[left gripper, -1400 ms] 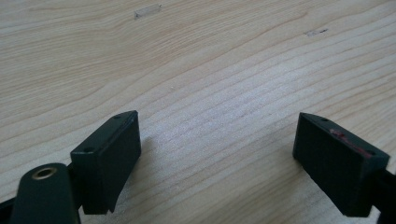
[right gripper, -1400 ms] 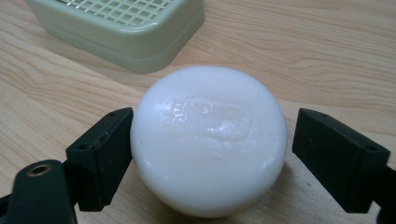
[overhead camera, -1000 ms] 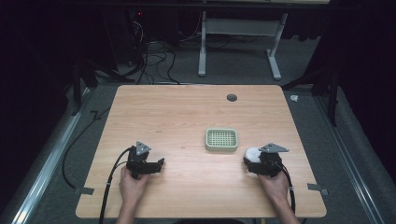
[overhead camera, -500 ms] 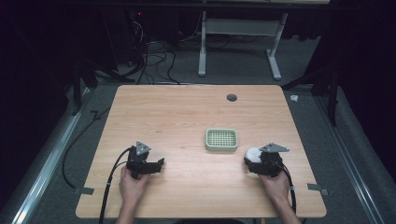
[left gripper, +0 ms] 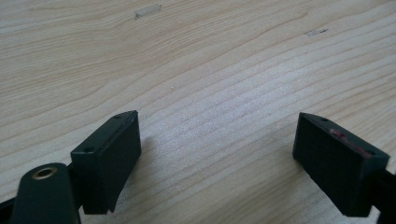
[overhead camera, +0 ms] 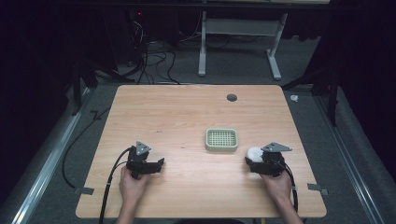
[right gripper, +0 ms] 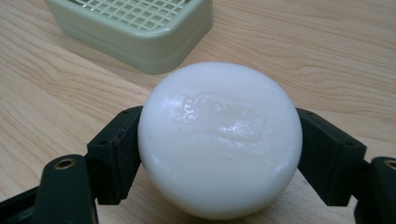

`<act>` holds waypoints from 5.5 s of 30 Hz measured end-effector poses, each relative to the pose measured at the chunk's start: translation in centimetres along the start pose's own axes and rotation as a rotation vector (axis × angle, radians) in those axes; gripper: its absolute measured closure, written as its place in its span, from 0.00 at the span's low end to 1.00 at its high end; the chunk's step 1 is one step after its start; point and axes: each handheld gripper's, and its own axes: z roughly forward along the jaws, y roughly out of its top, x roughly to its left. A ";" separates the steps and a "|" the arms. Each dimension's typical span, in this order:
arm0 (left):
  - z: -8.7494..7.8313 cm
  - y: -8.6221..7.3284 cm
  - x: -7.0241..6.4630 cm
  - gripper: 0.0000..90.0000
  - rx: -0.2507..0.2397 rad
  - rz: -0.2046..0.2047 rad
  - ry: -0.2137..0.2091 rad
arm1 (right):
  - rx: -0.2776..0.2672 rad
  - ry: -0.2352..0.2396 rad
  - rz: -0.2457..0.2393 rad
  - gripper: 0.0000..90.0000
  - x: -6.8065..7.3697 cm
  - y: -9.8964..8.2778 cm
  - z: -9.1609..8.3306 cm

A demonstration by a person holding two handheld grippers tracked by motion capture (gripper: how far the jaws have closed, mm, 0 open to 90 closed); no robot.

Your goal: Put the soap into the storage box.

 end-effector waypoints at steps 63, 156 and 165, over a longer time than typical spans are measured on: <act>0.0 0.0 0.0 0.18 -0.002 -0.003 -0.002 | -0.062 0.091 -0.055 0.26 1.3 5.9 -1.1; 0.0 0.0 0.0 0.18 -0.001 -0.001 0.001 | 0.014 0.166 -0.089 0.23 4.2 10.0 7.9; 0.0 0.0 0.0 0.18 -0.001 -0.001 0.001 | -0.008 0.173 -0.068 0.21 3.7 10.0 7.2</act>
